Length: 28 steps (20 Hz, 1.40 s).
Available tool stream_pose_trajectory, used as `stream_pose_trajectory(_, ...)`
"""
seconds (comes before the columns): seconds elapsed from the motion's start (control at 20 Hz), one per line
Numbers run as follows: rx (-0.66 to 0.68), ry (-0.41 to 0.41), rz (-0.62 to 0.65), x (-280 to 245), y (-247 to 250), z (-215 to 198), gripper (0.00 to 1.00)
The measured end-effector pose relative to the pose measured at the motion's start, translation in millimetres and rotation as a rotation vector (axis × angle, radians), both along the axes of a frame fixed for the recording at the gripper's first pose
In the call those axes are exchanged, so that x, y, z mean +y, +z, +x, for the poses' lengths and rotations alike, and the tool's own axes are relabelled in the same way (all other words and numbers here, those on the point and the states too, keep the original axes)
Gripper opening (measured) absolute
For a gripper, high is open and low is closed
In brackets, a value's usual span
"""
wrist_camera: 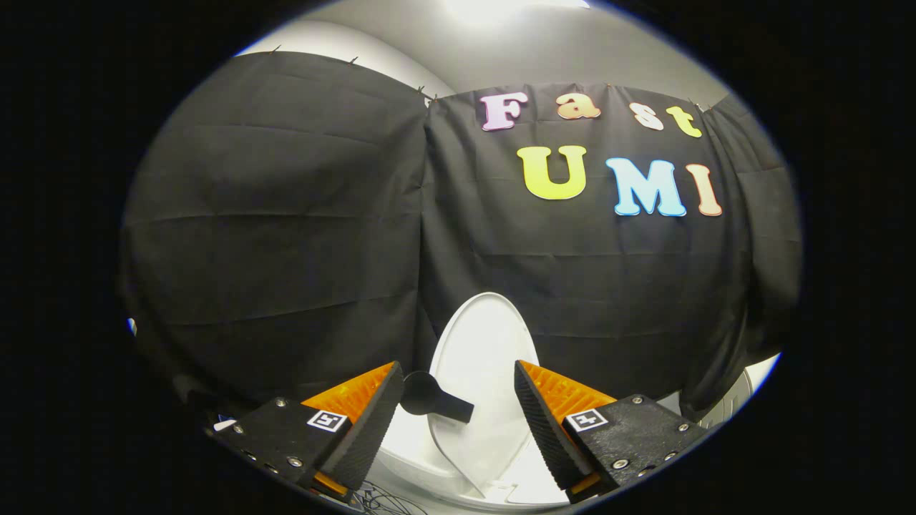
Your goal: Open the toilet lid.
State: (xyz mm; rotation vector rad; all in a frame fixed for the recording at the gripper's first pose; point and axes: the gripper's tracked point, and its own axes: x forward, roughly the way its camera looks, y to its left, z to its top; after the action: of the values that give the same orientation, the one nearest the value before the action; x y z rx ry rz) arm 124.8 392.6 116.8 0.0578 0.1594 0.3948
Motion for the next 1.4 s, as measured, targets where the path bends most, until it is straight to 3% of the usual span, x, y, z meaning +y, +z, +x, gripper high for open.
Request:
stream_pose_trajectory(0.9, -0.047, -0.140, 0.044, -125, 42, -31, 0.95)
stream_pose_trajectory(1.4, -0.059, -0.223, -0.019, -185, 30, -47, 0.95)
